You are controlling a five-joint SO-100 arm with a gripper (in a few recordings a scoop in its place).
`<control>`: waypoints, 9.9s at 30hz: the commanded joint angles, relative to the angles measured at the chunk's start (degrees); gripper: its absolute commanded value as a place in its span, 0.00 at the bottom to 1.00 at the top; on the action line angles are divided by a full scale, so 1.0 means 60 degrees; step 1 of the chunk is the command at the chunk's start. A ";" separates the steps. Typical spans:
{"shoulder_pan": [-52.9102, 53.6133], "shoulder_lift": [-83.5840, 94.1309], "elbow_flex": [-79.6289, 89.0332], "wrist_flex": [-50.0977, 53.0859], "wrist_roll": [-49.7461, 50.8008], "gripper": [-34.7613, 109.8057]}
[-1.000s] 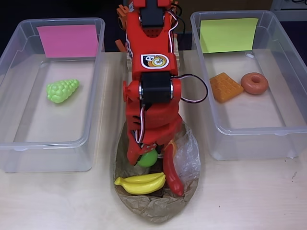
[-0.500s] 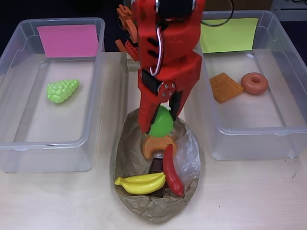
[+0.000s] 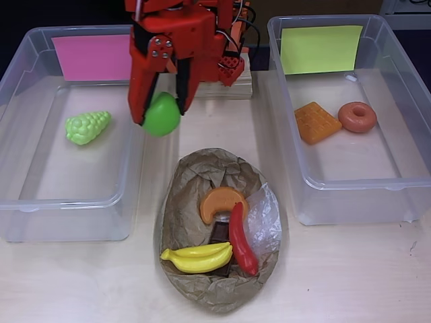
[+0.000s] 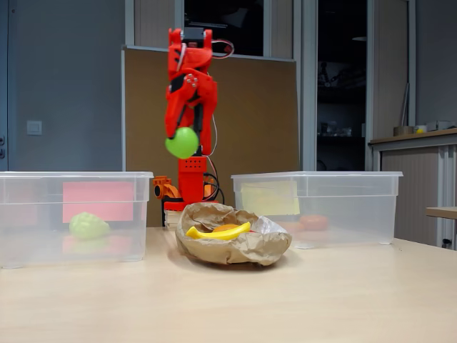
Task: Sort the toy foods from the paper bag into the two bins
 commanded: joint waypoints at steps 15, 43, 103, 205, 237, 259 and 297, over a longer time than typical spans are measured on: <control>0.4497 0.0220 0.0952 -0.2256 -0.2739 0.47; 0.0981 0.0000 -0.0718 -0.1978 -0.2549 0.42; -0.2490 -0.6782 -0.1362 -0.6226 -0.6401 0.49; 0.2842 0.4644 0.5684 -0.8174 -0.4307 0.36; -0.3164 -0.2490 0.2813 -0.5361 -0.1230 0.38; -0.3896 -0.3677 0.4336 -0.6885 -0.1230 0.44; -0.2461 -0.2520 -0.1187 -0.0439 -0.0146 0.32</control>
